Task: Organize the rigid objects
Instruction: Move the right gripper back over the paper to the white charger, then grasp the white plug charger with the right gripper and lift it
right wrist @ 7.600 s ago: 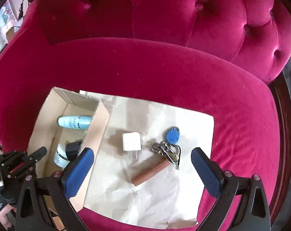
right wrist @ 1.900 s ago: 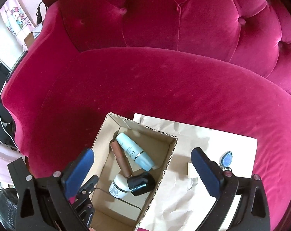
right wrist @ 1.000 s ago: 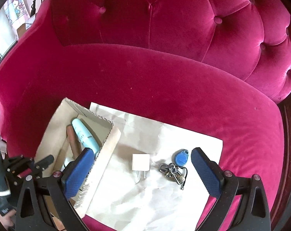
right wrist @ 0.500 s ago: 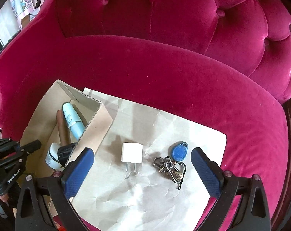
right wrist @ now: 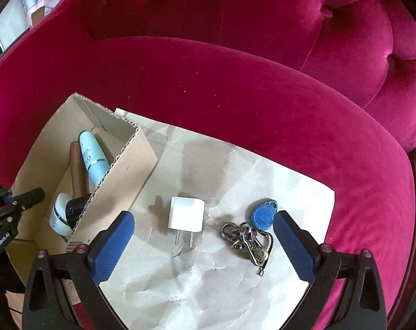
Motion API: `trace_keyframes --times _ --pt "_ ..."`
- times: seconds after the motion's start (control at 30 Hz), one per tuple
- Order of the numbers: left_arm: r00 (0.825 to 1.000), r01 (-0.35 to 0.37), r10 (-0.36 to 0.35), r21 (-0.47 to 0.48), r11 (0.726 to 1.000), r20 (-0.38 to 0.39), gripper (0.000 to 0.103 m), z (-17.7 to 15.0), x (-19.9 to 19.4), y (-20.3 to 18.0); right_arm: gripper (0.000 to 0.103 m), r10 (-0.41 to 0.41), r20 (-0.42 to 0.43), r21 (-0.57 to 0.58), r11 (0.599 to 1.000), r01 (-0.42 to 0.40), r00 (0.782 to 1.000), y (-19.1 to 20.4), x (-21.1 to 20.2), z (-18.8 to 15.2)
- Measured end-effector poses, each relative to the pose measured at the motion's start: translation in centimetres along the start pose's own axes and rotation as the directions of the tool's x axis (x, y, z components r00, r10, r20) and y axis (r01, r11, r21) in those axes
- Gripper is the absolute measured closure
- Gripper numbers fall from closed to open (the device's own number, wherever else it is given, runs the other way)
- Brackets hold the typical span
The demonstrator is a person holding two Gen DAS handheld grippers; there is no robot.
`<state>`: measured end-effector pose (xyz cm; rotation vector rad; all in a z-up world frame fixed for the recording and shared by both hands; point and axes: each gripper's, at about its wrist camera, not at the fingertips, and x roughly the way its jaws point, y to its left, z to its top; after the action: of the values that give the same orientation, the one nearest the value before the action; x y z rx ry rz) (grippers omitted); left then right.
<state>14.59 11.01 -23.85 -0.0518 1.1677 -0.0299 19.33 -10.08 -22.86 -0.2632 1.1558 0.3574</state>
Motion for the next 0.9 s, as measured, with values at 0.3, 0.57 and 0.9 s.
trace_keyframes --times 0.3,0.57,0.9 --pt "1.0 0.0 0.0 0.001 1.0 0.0 0.099 0.0 0.1 0.1 0.004 -0.006 -0.018 -0.032 0.999 0.005 1.0 1.2 1.5 0.5" --pt "1.0 -0.001 0.001 0.0 1.0 0.001 0.099 -0.2 0.0 -0.5 0.043 0.002 -0.034 -0.059 0.998 -0.004 0.999 2.3 2.2 1.1" --pt "1.0 0.0 0.0 -0.001 1.0 0.001 0.099 -0.2 0.0 -0.6 0.074 0.02 -0.038 -0.052 0.998 -0.022 0.999 2.9 1.7 1.3"
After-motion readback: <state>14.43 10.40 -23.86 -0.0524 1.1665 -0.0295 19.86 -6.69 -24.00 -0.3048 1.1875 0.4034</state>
